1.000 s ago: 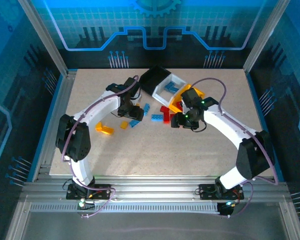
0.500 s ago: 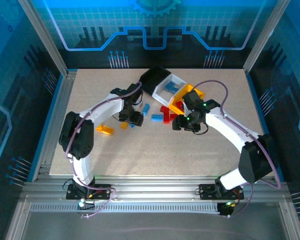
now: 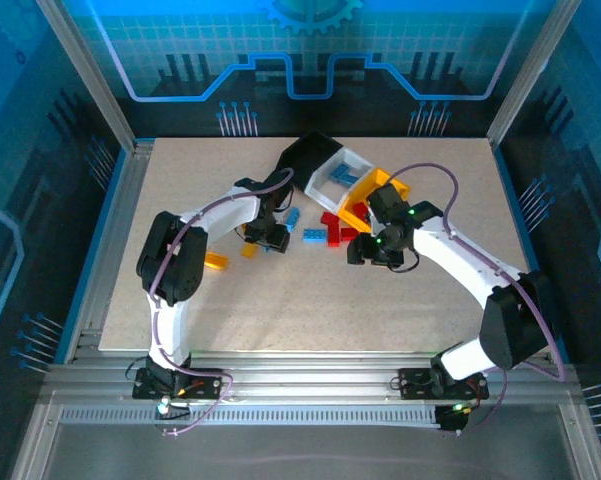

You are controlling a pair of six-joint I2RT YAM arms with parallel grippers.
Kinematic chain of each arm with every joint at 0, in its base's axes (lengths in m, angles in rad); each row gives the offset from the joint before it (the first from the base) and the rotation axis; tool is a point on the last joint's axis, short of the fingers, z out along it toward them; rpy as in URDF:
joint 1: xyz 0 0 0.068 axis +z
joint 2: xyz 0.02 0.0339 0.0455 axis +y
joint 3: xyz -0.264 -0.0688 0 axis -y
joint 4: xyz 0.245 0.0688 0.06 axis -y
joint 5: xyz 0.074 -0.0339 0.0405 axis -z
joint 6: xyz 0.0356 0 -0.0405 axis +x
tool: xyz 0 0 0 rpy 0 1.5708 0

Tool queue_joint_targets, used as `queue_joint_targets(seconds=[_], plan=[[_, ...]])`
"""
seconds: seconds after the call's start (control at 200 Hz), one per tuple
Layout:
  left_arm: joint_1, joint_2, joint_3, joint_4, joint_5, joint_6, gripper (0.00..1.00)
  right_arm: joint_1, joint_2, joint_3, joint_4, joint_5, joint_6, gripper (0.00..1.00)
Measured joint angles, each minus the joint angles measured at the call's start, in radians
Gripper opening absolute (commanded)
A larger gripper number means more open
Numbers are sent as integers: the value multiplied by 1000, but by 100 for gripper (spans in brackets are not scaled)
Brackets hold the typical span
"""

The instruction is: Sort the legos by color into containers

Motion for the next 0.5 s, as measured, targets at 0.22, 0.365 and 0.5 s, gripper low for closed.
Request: queue_joint_targets(seconds=[0.22,0.365,0.5], plan=[[0,16,19,0,-8,0,52,-1,0,-2,-4,0,-3,65],[0,16,29,0,-7,0,55,-1,4,1,-7,-1,-5,65],[0,16,46,-9,-7,0,56,-1,22,5,-6,-6,-5,65]])
